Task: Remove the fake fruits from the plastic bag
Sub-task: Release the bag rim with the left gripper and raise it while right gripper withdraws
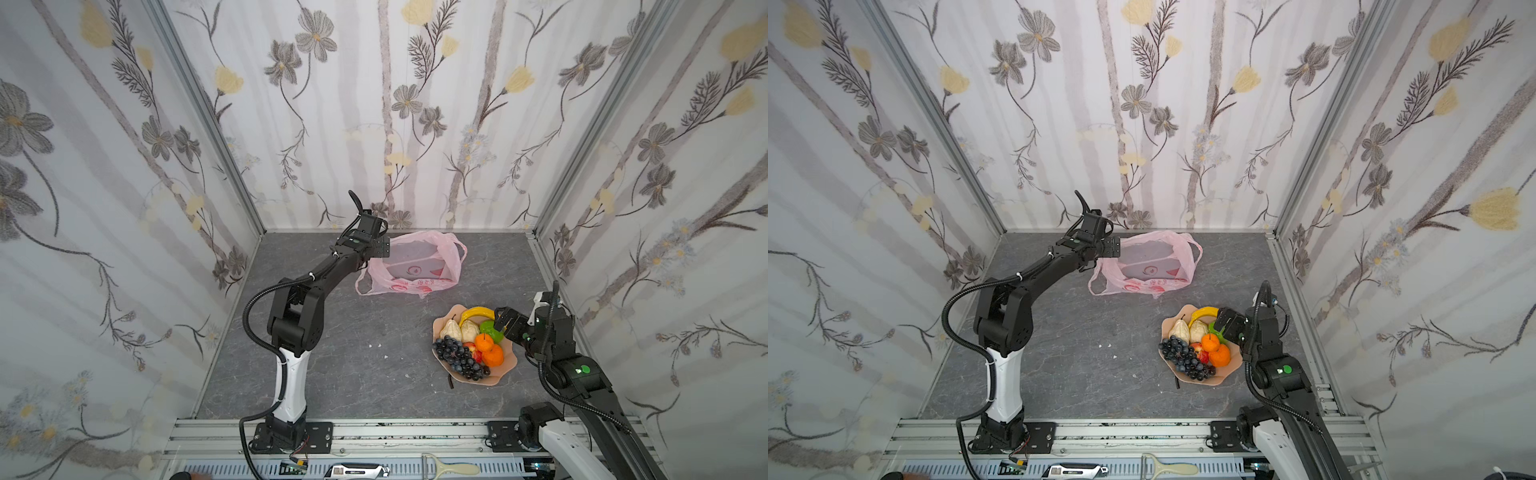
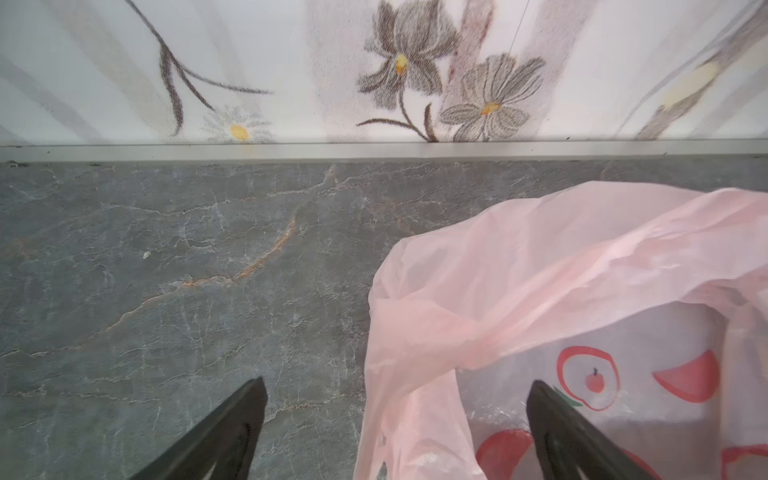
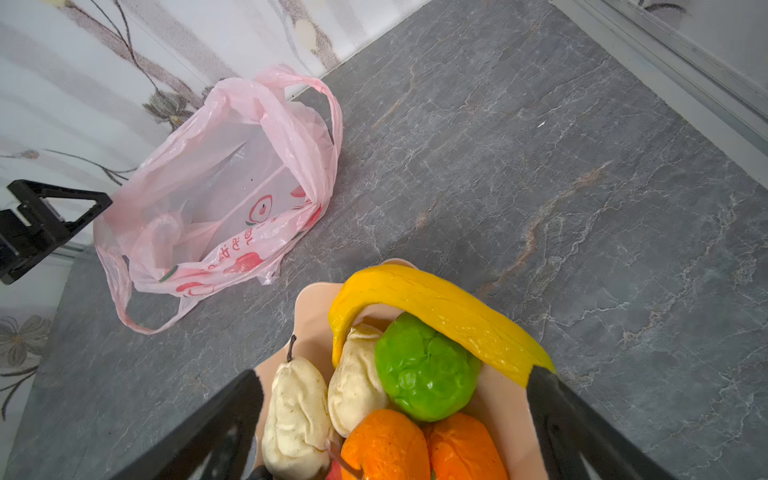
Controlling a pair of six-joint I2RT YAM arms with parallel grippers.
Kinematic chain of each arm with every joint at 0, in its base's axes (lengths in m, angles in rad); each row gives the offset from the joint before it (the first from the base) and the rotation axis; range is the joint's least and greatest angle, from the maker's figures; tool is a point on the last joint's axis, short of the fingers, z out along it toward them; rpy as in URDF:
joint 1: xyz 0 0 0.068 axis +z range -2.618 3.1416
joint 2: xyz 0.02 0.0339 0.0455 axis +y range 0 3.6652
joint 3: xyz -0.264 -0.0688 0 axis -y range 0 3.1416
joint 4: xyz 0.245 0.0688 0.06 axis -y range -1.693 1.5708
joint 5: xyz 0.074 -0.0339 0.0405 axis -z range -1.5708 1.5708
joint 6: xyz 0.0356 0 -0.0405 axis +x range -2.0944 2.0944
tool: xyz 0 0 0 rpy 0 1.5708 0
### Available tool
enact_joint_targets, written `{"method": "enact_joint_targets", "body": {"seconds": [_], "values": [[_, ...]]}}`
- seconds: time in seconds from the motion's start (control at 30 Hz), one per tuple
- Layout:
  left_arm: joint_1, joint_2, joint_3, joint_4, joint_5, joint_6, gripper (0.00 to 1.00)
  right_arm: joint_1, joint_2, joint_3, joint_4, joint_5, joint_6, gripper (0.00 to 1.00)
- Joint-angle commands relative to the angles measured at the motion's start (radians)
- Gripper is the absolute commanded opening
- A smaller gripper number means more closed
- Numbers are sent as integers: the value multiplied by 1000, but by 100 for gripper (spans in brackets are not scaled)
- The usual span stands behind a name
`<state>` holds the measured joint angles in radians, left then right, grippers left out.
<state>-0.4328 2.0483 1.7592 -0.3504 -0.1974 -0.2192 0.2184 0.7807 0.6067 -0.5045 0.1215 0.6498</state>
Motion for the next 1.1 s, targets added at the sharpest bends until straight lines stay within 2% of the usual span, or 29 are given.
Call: {"method": "enact_joint_targets", "body": {"seconds": [0.0,0.17,0.33,0.63,0.83,1.07], "values": [[-12,-88,-30,-28,33,-50,100,-10,-4,-8,-4,28,56,100],[-22,-246,-162,-25,50,-124,100,-32,-36,-39,-28,33,89,100],[-30,-391,-343,11,12,-172,100,-40,-84,-96,-55,12,129,100],[-31,-575,-627,139,-26,-233,100,-39,-161,-201,-32,-105,210,100],[-30,-632,-707,187,-35,-245,100,-38,-166,-245,-19,-132,241,100],[-29,-667,-742,201,-47,-244,100,-37,-144,-252,-45,-102,244,100]]}}
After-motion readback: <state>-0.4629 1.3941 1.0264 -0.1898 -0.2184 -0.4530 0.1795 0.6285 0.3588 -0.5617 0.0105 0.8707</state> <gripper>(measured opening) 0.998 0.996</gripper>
